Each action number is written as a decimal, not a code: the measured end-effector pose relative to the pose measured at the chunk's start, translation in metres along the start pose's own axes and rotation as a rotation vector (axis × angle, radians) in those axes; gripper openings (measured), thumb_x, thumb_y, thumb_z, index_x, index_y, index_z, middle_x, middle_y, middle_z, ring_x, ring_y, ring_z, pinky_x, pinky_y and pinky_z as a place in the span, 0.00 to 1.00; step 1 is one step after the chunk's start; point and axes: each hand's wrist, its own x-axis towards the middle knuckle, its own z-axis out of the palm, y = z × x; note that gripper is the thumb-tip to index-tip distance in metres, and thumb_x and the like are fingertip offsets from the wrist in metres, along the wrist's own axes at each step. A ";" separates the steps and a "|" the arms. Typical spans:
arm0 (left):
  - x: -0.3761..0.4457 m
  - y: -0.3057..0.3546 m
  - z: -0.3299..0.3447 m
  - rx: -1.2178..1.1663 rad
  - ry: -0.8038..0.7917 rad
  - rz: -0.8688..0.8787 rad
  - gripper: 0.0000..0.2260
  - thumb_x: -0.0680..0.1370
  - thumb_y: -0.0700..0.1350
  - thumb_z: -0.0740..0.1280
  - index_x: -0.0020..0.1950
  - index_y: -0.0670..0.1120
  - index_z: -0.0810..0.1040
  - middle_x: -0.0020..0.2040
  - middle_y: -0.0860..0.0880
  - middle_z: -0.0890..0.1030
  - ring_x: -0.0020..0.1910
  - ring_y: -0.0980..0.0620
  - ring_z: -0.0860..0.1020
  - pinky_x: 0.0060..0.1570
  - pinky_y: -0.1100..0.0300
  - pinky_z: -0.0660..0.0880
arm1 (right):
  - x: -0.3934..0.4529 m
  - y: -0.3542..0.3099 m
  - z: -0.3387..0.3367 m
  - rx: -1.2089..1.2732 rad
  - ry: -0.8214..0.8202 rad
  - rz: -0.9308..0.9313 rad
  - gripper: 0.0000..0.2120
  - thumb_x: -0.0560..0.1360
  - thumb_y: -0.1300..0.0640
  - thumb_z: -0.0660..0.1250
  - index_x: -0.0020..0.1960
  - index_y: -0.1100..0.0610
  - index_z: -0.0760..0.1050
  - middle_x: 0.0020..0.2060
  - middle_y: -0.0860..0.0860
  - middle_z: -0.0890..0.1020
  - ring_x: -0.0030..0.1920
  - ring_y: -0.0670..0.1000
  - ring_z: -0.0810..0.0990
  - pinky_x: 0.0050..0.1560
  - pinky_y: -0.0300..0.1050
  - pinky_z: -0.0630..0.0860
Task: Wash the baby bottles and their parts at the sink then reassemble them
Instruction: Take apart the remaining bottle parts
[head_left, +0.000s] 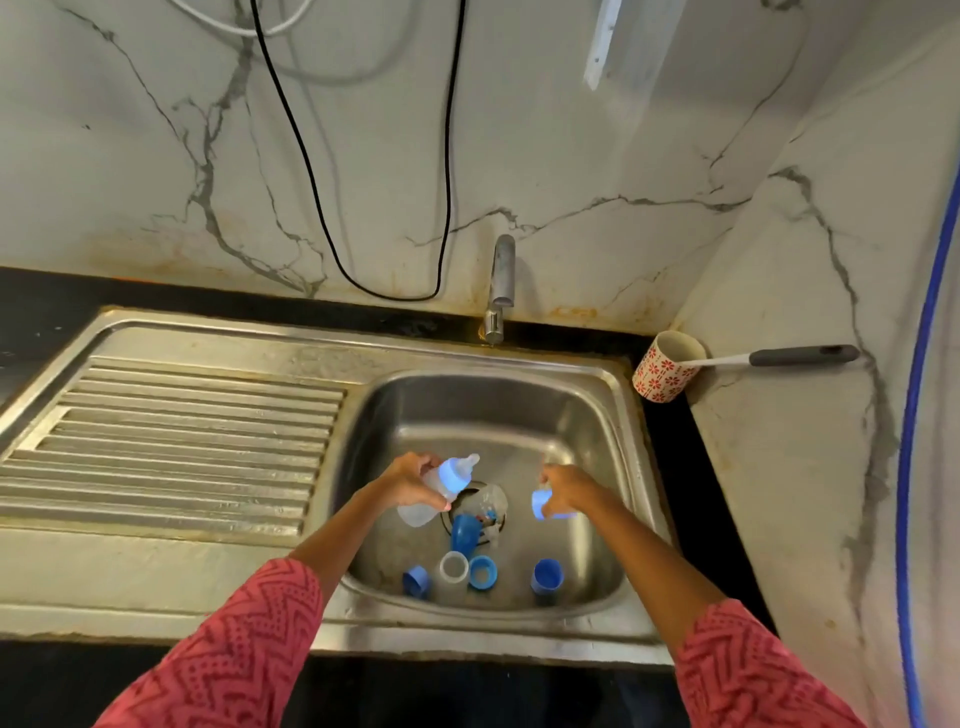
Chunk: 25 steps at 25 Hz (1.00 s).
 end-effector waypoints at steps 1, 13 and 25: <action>0.002 -0.004 0.006 0.004 -0.012 -0.015 0.31 0.66 0.48 0.77 0.65 0.46 0.71 0.56 0.50 0.74 0.51 0.53 0.72 0.48 0.62 0.68 | 0.004 0.004 0.014 -0.039 -0.009 -0.005 0.27 0.72 0.55 0.69 0.69 0.57 0.65 0.64 0.56 0.73 0.62 0.57 0.74 0.56 0.45 0.72; 0.019 0.000 0.028 -0.005 -0.032 -0.047 0.30 0.64 0.48 0.79 0.63 0.45 0.74 0.57 0.50 0.77 0.53 0.52 0.75 0.50 0.62 0.72 | 0.017 0.002 0.039 0.167 -0.024 0.030 0.16 0.78 0.53 0.62 0.34 0.57 0.70 0.33 0.52 0.74 0.41 0.54 0.77 0.38 0.41 0.69; 0.003 0.038 -0.012 0.177 0.058 0.079 0.25 0.65 0.56 0.77 0.56 0.44 0.79 0.51 0.48 0.80 0.48 0.52 0.77 0.47 0.61 0.72 | -0.014 -0.092 -0.066 0.447 -0.008 -0.160 0.18 0.71 0.46 0.71 0.39 0.62 0.76 0.29 0.52 0.78 0.28 0.46 0.76 0.34 0.35 0.72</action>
